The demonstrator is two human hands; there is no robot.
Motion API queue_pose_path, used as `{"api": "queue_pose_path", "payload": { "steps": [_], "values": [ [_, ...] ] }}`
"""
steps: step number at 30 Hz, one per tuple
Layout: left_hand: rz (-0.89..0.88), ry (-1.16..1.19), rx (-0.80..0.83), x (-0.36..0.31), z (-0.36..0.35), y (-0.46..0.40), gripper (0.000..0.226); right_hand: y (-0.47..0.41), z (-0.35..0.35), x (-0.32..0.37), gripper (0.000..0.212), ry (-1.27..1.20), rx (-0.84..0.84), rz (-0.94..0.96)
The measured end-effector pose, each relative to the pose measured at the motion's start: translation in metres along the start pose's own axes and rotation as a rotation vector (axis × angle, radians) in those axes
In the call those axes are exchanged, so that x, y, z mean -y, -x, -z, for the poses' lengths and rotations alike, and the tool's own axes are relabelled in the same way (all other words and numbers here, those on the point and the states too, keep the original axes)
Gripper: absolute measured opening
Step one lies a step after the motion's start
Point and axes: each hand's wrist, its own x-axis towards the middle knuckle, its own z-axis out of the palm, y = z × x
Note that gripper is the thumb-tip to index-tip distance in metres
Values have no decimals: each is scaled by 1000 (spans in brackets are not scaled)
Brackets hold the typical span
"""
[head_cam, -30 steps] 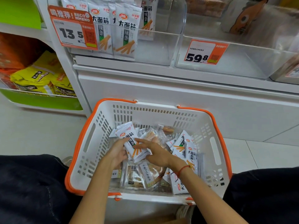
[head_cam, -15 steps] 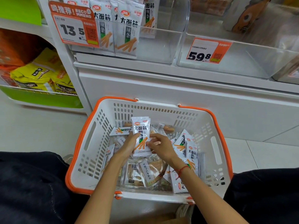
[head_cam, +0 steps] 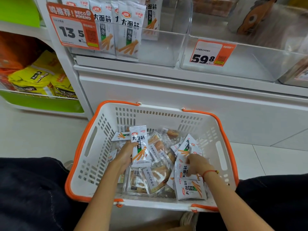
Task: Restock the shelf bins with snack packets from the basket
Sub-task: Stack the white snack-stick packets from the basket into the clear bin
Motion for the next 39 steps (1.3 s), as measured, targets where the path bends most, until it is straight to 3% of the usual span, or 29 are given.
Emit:
{"api": "queue_pose_path", "payload": {
  "steps": [3, 4, 6, 8, 11, 17, 22, 25, 29, 32, 34, 36, 39],
  "values": [
    [-22, -89, -52, 0, 1, 0, 38, 5, 30, 7, 18, -41, -99, 63],
    [-36, -130, -68, 0, 2, -1, 43, 7, 42, 12, 23, -120, -134, 114],
    [-75, -156, -85, -3, 2, 2, 47, 12, 64, 29, 27, -399, -176, 257],
    [-85, -153, -80, -3, 1, 1, 50, 23, 77, 56, 15, -700, -148, 387],
    [-80, -127, -86, -5, -6, 6, 56, 29, 68, 95, 10, -953, -119, 378],
    [-13, -29, -113, 13, -7, -20, 70, 20, 29, 114, 23, -1034, -389, 333],
    [-90, 1, -64, -8, -23, -4, 41, 16, 18, 121, 32, -1202, -486, 249],
    [-109, 63, -49, -12, -24, -4, 42, 14, 20, 124, 44, -1176, -457, 255],
    [-127, 142, 2, -18, -25, -1, 33, 20, 37, 131, 24, -1156, -266, 416],
    [-240, 36, 7, -29, -28, 11, 22, 27, 54, 132, 24, -1132, -260, 507],
    [-376, -173, -18, -40, -25, 15, 16, 33, 68, 130, 27, -1093, -331, 536],
    [-481, -348, 0, -55, -20, 19, 22, 40, 81, 127, 23, -1091, -420, 591],
    [-607, -401, 80, -86, -16, 38, 25, 53, 103, 124, 20, -1132, -567, 703]
  ]
}}
